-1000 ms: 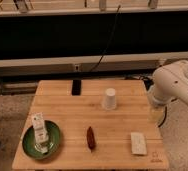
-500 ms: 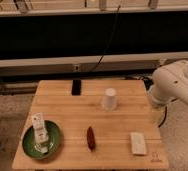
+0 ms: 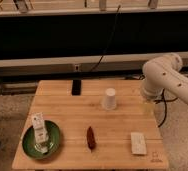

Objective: Move the arm in a circular motion

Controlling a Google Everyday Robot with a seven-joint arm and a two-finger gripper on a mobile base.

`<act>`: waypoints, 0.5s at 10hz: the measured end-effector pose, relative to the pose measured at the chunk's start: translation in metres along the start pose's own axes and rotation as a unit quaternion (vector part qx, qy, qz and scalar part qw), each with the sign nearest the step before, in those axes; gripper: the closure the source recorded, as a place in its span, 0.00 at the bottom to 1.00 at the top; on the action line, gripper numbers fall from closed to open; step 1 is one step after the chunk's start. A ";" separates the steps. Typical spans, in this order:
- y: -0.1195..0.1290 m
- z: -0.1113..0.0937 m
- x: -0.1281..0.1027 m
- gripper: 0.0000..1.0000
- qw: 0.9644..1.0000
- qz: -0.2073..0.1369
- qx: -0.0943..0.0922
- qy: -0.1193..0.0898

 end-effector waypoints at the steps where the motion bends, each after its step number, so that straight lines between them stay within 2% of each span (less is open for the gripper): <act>1: -0.002 0.000 0.001 0.20 1.000 0.000 0.001 0.002; 4: -0.032 0.002 -0.022 0.20 1.000 -0.012 0.007 0.005; 5: -0.034 0.002 -0.028 0.20 1.000 -0.015 0.006 0.007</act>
